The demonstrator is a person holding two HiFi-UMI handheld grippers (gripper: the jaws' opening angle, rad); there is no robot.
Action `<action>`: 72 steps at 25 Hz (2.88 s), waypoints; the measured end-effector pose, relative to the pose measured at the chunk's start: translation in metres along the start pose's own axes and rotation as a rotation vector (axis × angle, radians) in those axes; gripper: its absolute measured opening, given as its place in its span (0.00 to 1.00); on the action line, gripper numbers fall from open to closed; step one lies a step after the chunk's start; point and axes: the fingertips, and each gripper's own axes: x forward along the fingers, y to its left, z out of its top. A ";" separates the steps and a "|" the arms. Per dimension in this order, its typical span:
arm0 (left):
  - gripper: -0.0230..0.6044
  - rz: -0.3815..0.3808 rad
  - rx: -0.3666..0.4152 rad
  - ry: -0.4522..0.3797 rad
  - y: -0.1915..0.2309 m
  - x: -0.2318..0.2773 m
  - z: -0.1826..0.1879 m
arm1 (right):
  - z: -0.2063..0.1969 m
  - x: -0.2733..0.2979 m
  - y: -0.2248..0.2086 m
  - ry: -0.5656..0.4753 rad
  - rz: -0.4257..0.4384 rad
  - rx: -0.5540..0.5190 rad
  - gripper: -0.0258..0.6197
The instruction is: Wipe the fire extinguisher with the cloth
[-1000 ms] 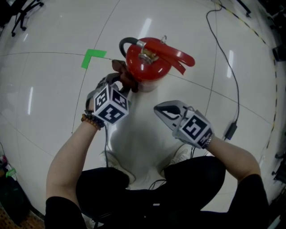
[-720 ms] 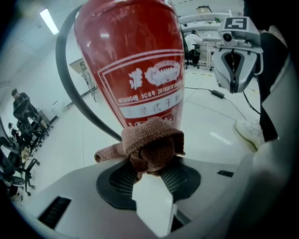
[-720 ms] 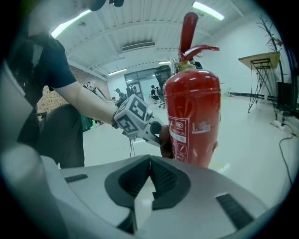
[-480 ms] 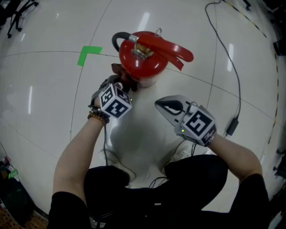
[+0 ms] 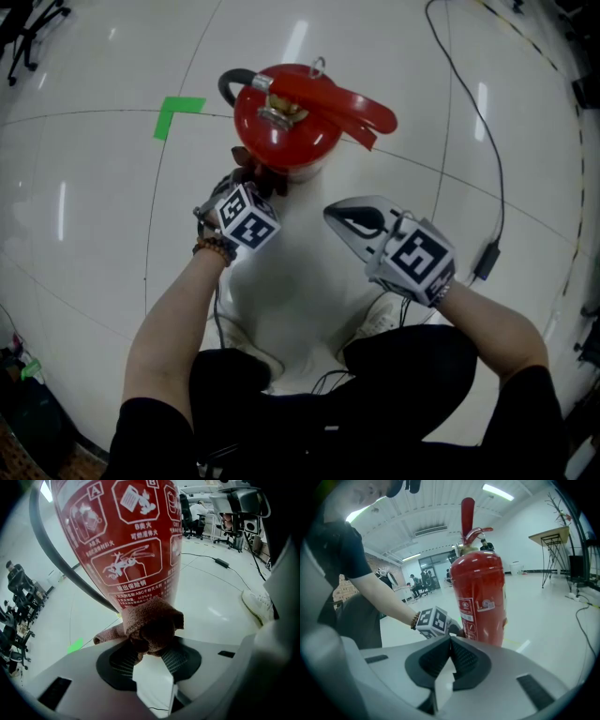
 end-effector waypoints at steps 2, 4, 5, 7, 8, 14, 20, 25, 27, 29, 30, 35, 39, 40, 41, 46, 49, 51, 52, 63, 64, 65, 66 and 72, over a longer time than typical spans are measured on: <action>0.25 -0.002 -0.005 0.009 -0.002 0.006 -0.003 | 0.001 -0.001 -0.002 -0.007 -0.007 0.009 0.04; 0.25 -0.004 -0.011 0.016 -0.004 0.011 -0.005 | 0.002 -0.002 -0.004 -0.014 -0.013 0.015 0.04; 0.25 -0.005 -0.014 0.021 -0.006 0.013 -0.006 | 0.002 -0.003 -0.005 -0.015 -0.014 0.016 0.04; 0.25 -0.009 -0.017 0.031 -0.008 0.018 -0.009 | 0.002 -0.003 -0.006 -0.014 -0.017 0.018 0.04; 0.25 -0.012 -0.017 0.036 -0.010 0.020 -0.011 | 0.001 -0.004 -0.006 -0.013 -0.018 0.019 0.04; 0.25 -0.015 -0.015 0.059 -0.016 0.023 -0.017 | 0.002 -0.006 -0.007 -0.019 -0.020 0.023 0.04; 0.25 -0.026 0.090 0.099 -0.018 0.003 -0.031 | 0.003 -0.008 -0.007 -0.026 -0.022 0.021 0.04; 0.25 -0.056 0.195 0.099 -0.022 -0.034 -0.031 | 0.008 -0.009 -0.006 -0.043 -0.027 0.016 0.04; 0.25 -0.061 0.183 0.073 -0.021 -0.053 -0.025 | 0.007 -0.010 -0.006 -0.039 -0.026 0.011 0.04; 0.25 -0.060 0.147 0.041 -0.019 -0.072 -0.015 | 0.005 -0.010 -0.006 -0.027 -0.024 0.007 0.04; 0.25 -0.059 0.131 0.027 -0.019 -0.083 -0.009 | 0.004 -0.010 -0.006 -0.023 -0.025 0.007 0.04; 0.25 -0.071 0.069 -0.024 -0.019 -0.133 0.021 | 0.002 -0.008 -0.006 -0.006 -0.025 0.006 0.04; 0.25 -0.103 0.000 -0.054 -0.023 -0.175 0.045 | -0.005 -0.004 -0.006 0.024 -0.022 0.001 0.04; 0.25 -0.111 -0.015 -0.061 -0.024 -0.186 0.050 | -0.006 -0.003 -0.005 0.030 -0.018 0.000 0.04; 0.25 -0.118 -0.030 -0.068 -0.024 -0.197 0.057 | -0.006 -0.002 -0.004 0.035 -0.012 0.000 0.04; 0.25 -0.177 -0.141 -0.091 -0.029 -0.243 0.082 | -0.007 -0.001 -0.001 0.040 0.011 0.001 0.04; 0.25 -0.232 -0.213 -0.106 -0.032 -0.263 0.096 | -0.003 0.001 0.000 0.025 0.021 -0.001 0.04; 0.25 -0.252 -0.241 -0.116 -0.031 -0.274 0.107 | 0.000 0.001 0.002 0.015 0.028 -0.003 0.04; 0.25 -0.260 -0.251 -0.119 -0.030 -0.278 0.113 | 0.000 0.001 0.002 0.012 0.031 -0.004 0.04; 0.25 -0.301 -0.389 -0.079 -0.012 -0.269 0.131 | 0.004 -0.007 -0.004 -0.017 0.019 0.015 0.04; 0.25 -0.299 -0.399 -0.074 -0.010 -0.265 0.132 | 0.005 -0.007 -0.005 -0.019 0.018 0.017 0.04; 0.25 -0.297 -0.408 -0.072 -0.008 -0.262 0.132 | 0.005 -0.008 -0.005 -0.021 0.019 0.019 0.04; 0.25 -0.296 -0.415 -0.070 -0.006 -0.259 0.133 | 0.005 -0.008 -0.006 -0.023 0.020 0.020 0.04; 0.25 -0.304 -0.434 -0.057 -0.008 -0.241 0.136 | 0.004 -0.005 -0.008 -0.031 0.024 0.029 0.04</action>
